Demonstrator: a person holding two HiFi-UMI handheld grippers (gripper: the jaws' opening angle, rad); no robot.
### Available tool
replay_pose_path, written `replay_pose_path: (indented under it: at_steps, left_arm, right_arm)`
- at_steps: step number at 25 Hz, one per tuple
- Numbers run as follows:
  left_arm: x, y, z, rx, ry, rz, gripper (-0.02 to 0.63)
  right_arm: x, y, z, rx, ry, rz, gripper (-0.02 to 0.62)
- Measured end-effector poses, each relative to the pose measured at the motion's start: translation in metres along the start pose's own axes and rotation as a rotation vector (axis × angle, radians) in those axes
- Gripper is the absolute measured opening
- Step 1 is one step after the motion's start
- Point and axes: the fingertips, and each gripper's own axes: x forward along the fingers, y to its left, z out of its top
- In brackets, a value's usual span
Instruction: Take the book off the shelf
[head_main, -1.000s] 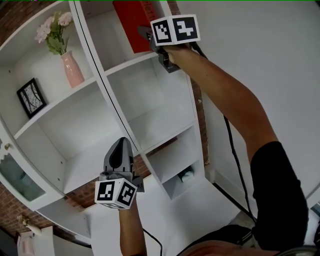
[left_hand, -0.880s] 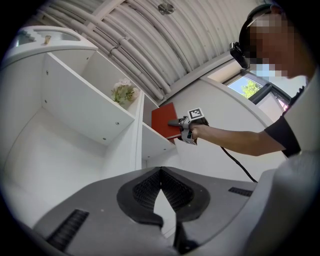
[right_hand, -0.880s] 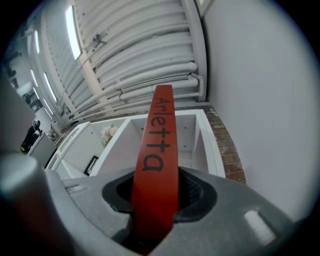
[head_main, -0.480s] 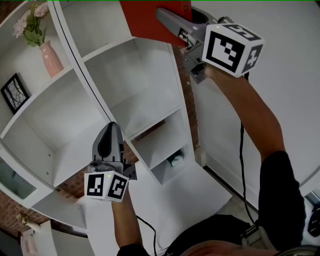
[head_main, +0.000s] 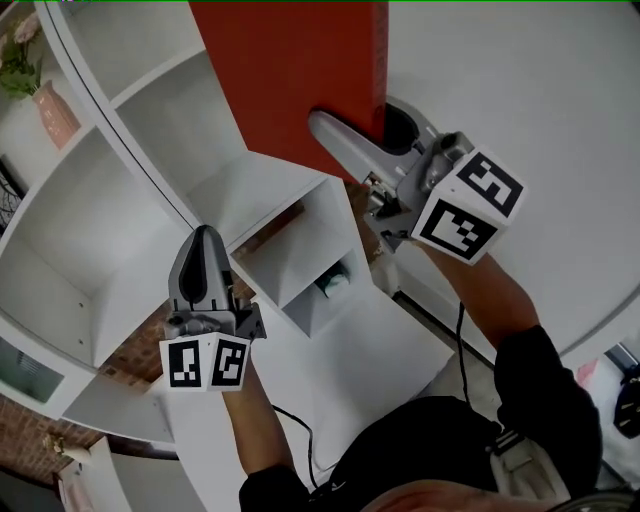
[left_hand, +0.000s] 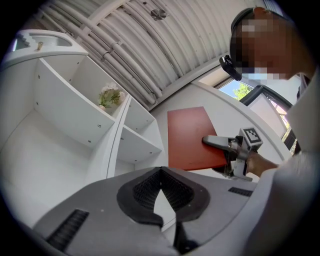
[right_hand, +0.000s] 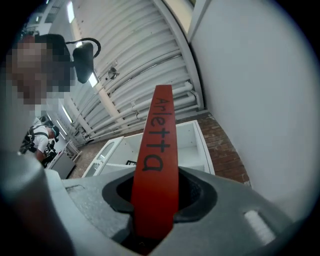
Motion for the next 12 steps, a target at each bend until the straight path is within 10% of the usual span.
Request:
replay_pose_path:
  at_steps: [12]
  left_arm:
    - [-0.018,-0.010,-0.014,-0.004,0.020,0.013,-0.002]
  right_arm:
    - [-0.050,0.011,-0.073,0.109,0.102,-0.038,0.155]
